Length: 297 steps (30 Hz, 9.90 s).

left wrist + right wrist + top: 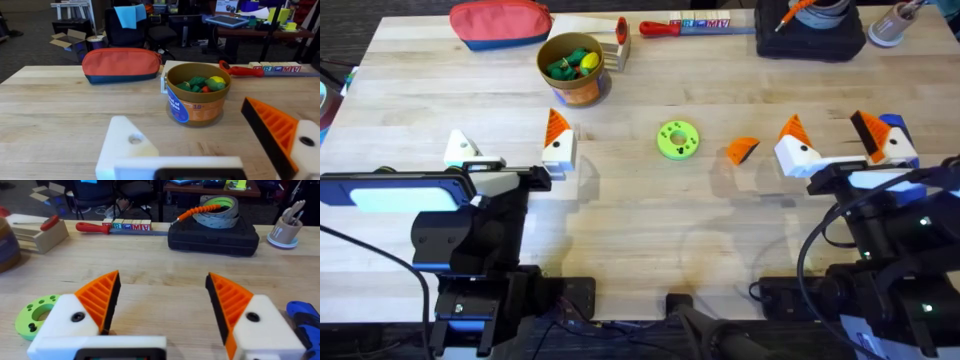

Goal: Pick up the gripper from the table and insert it into the empty holder that is missing its gripper. Then pick up a screw, insert it into the mounting hole, and use the screwdriver to tighten it. Finally, clean up the table by picking up the vegetable and placing it into the bucket.

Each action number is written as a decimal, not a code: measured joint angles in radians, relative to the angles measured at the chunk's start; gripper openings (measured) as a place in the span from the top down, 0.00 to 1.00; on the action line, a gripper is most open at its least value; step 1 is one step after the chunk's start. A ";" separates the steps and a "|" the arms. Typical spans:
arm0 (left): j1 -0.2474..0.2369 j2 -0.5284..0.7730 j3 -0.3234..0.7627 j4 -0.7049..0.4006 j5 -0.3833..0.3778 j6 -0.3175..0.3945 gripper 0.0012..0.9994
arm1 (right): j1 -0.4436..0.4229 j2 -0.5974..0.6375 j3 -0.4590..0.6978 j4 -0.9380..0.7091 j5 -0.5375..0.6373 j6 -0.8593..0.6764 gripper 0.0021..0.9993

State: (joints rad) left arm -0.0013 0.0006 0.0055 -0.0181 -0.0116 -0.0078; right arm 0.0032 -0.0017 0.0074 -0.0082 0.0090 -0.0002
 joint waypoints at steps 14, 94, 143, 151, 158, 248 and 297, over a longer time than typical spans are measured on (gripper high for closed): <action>0.000 0.000 0.002 -0.011 0.001 -0.004 0.01 | -0.002 0.000 0.002 -0.012 0.022 0.001 0.01; -0.634 0.799 0.443 0.232 0.104 0.152 0.01 | -0.002 0.519 0.589 -1.073 0.032 0.026 0.01; -0.634 0.011 0.000 -0.046 0.229 0.173 0.01 | -0.002 0.519 0.589 -1.073 0.032 0.026 0.01; -0.634 0.011 0.000 -0.046 0.229 0.173 0.01 | -0.002 0.519 0.589 -1.067 0.032 0.026 0.01; -0.634 0.011 0.000 -0.046 0.229 0.173 0.01 | -0.002 0.519 0.590 -0.731 -0.001 0.025 0.01; -0.634 0.011 0.000 -0.035 0.398 -0.286 0.01 | 0.221 1.452 0.750 -0.409 -1.329 0.421 1.00; -0.621 0.011 0.000 -0.041 0.322 -0.316 0.01 | 0.541 1.570 0.750 0.249 -1.053 1.102 1.00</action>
State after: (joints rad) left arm -0.6220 0.0120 0.0055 -0.0593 0.3104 -0.3237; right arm 0.5445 1.5681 0.7578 0.2413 -1.0440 1.1019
